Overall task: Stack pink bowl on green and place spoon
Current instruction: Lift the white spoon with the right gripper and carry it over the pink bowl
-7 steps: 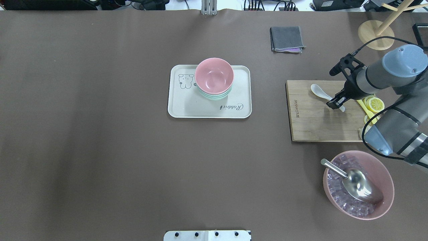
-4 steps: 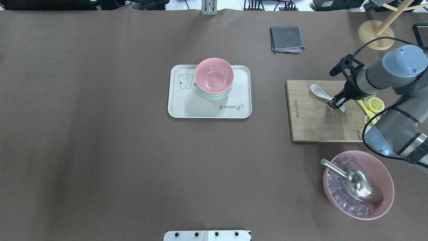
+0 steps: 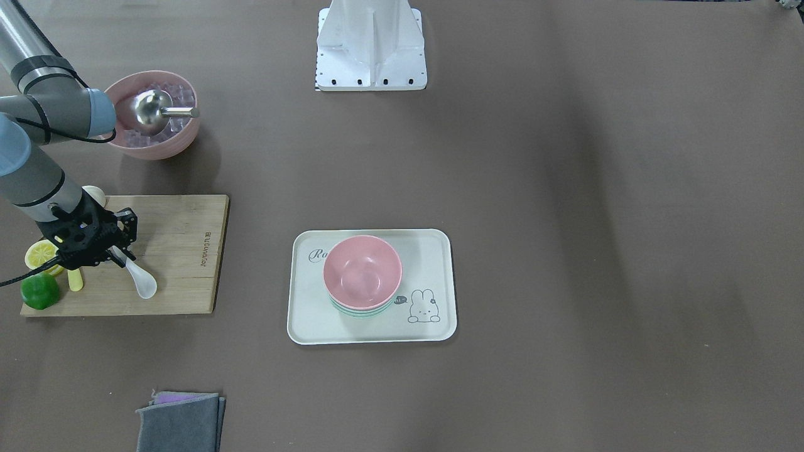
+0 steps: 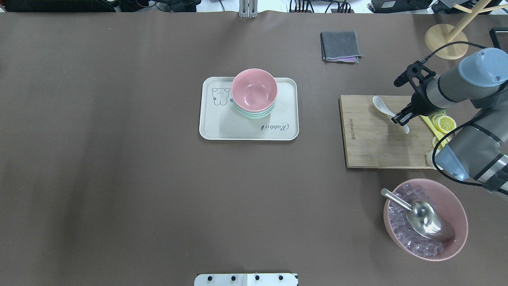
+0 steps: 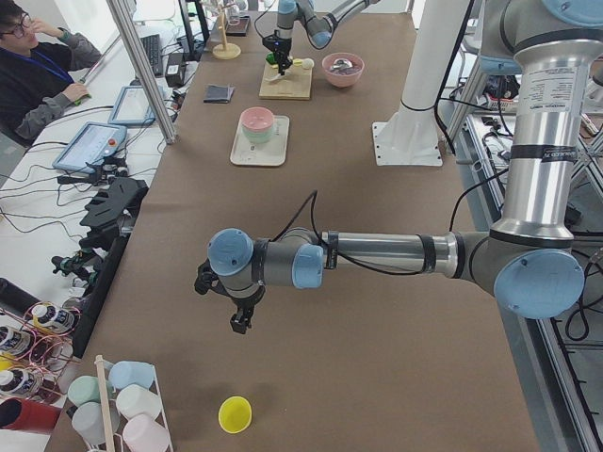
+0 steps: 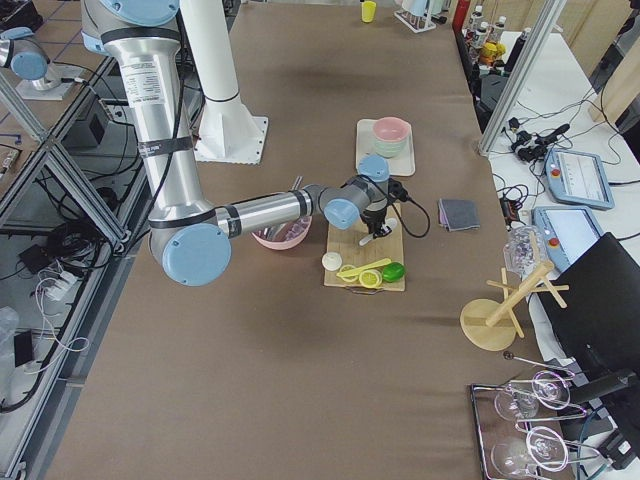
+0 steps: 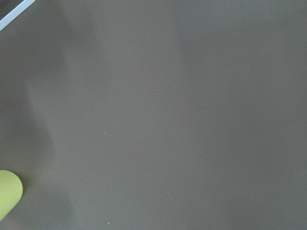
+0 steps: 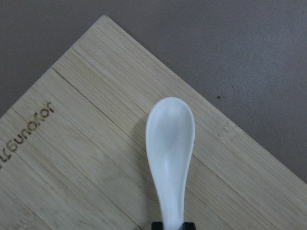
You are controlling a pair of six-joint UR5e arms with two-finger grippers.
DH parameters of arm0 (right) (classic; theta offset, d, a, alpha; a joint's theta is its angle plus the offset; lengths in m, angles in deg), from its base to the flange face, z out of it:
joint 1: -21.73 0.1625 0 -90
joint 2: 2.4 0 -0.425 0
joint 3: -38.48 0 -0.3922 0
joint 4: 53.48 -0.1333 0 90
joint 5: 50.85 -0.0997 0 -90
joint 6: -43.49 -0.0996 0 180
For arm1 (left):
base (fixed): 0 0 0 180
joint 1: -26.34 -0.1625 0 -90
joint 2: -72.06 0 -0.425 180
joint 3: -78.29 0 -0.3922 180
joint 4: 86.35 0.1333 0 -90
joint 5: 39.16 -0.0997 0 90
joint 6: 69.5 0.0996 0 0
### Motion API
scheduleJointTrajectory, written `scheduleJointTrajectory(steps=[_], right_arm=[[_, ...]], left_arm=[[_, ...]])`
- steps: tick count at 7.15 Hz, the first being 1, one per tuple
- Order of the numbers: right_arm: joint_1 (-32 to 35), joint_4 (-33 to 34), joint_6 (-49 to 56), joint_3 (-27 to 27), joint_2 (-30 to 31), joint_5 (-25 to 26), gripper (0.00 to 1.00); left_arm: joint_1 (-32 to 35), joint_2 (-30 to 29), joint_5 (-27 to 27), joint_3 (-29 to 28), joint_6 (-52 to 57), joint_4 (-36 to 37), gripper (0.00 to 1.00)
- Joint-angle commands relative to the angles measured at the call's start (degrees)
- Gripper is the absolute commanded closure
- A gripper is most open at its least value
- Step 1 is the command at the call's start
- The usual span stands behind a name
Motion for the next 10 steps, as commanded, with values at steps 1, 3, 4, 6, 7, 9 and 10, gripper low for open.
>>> scheduleJointTrajectory(steps=[1,3,4,6,7,9,10], right_arm=[[3.27,0.21,-0.82,-0.24,-1.14,-4.61,1.00],[3.90,12.77,-5.63,-6.52,-6.21,-4.80,1.00],[3.37,23.57,-9.23,-10.83,-10.51,-4.46,1.00],[-2.92,33.85,-27.98,-13.07,-20.27,-1.40,1.00],[-7.75,34.13,-38.43,-12.55,-23.44,4.54,1.00],[-13.05,38.05,-50.11,-4.25,-34.65,11.62,1.00],[-13.94,41.74,-52.40,2.86,-42.64,13.81,1.00]], left_arm=[[0.00,0.00,0.00,0.07,-0.03,0.00,0.02],[0.00,0.00,0.00,0.16,-0.12,0.00,0.02],[0.00,0.00,0.09,0.16,-0.29,0.00,0.02],[0.00,0.00,0.09,0.16,-0.29,0.00,0.02],[0.00,-0.09,0.09,0.16,-0.29,0.00,0.02],[0.00,0.00,0.09,0.07,-0.29,0.00,0.02],[0.00,0.00,0.09,0.16,-0.29,0.00,0.02]])
